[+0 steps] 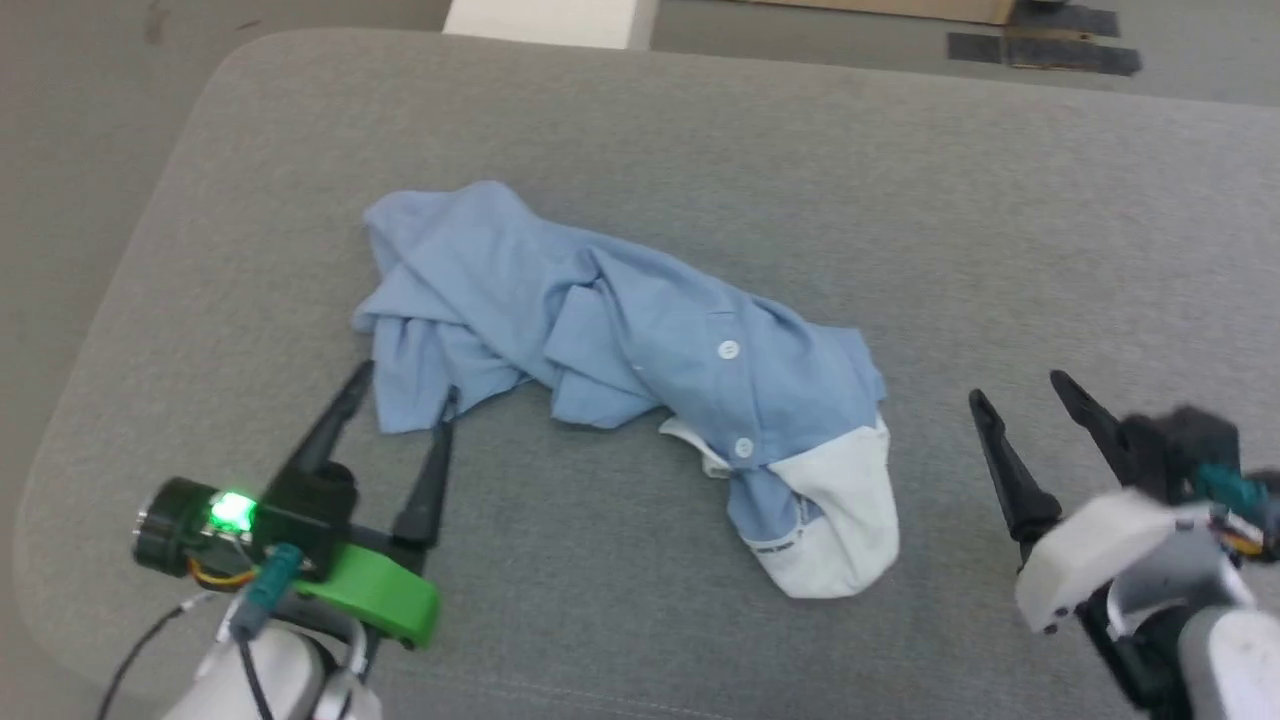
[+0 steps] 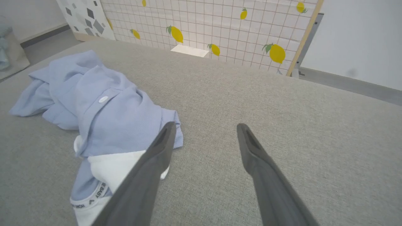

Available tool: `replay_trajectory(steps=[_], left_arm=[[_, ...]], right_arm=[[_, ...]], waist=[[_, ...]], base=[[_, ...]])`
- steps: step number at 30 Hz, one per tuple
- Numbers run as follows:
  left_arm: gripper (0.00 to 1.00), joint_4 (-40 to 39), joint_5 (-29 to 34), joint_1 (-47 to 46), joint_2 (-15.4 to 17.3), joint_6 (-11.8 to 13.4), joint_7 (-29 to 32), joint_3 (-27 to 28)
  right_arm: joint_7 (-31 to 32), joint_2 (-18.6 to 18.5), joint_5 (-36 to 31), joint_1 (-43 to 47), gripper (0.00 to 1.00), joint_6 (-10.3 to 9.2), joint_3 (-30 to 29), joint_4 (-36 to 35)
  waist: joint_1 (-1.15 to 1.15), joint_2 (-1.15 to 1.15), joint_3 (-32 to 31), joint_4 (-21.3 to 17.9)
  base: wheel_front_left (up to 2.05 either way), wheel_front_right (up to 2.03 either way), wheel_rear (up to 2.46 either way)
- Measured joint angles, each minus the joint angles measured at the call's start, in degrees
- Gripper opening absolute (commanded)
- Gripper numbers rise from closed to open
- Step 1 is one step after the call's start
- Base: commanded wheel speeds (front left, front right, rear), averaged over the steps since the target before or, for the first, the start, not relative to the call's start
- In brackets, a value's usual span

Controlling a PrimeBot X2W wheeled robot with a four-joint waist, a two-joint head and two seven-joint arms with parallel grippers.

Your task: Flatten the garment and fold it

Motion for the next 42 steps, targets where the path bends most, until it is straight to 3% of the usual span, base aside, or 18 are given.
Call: replay_trajectory(steps=[5,12,16,23,24,25,26,34,42], left_arm=[[1.0,0.8,0.4,-0.2,-2.1,0.2,-0.3,-1.3],[1.0,2.6,0.5,-2.1,-4.4,0.0,-0.5,-2.2],[1.0,3.3,0.6,-3.1,-5.6,0.0,-1.0,-2.2],[1.0,4.8,0.6,-3.7,-7.4,0.1,-1.7,-2.5],[1.0,4.9,0.7,-3.8,-7.6,0.1,-1.8,-2.5],[1.0,5.1,0.7,-3.9,-7.8,0.1,-1.9,-2.5],[1.0,5.4,0.7,-3.9,-7.9,0.1,-1.9,-2.5],[1.0,6.9,0.5,-3.9,-7.8,-0.3,-2.0,-2.3],[1.0,6.6,-0.3,-3.8,-6.9,-0.7,-0.9,-2.1]], right_arm=[[16.3,-9.1,7.6,-7.5,1.0,0.0,4.7,1.4],[34.8,-14.6,17.6,-19.5,1.0,0.0,10.3,7.0],[40.6,-16.0,18.9,-23.1,1.0,-0.01,13.1,10.4],[41.8,-18.0,19.1,-25.3,1.0,-0.01,18.5,13.9],[41.6,-18.4,19.1,-25.6,0.93,-0.01,19.0,14.1],[41.0,-18.8,19.1,-26.0,0.29,-0.01,19.5,14.1],[39.9,-19.0,19.1,-26.3,0.0,-0.01,19.8,14.2],[30.7,-20.0,19.8,-26.4,0.0,0.0,21.3,13.6],[28.1,-24.4,19.5,-22.3,0.0,0.0,14.6,6.0]], waist=[[0.0,0.0,1.5,3.0],[0.0,0.0,4.5,7.1],[0.0,0.0,6.1,9.6],[0.0,0.0,9.0,12.9],[0.0,0.0,9.3,13.3],[0.0,0.0,9.6,13.7],[0.0,0.0,9.9,14.0],[0.0,0.0,9.0,12.9],[0.0,0.0,5.6,7.8]], base=[[0.0,0.0,0.0],[0.0,0.0,0.0],[0.0,0.0,0.0],[0.0,0.0,0.0],[0.0,0.0,0.0],[0.0,0.0,0.0],[0.0,0.0,0.0],[0.0,0.0,0.0],[0.0,0.0,0.0]])
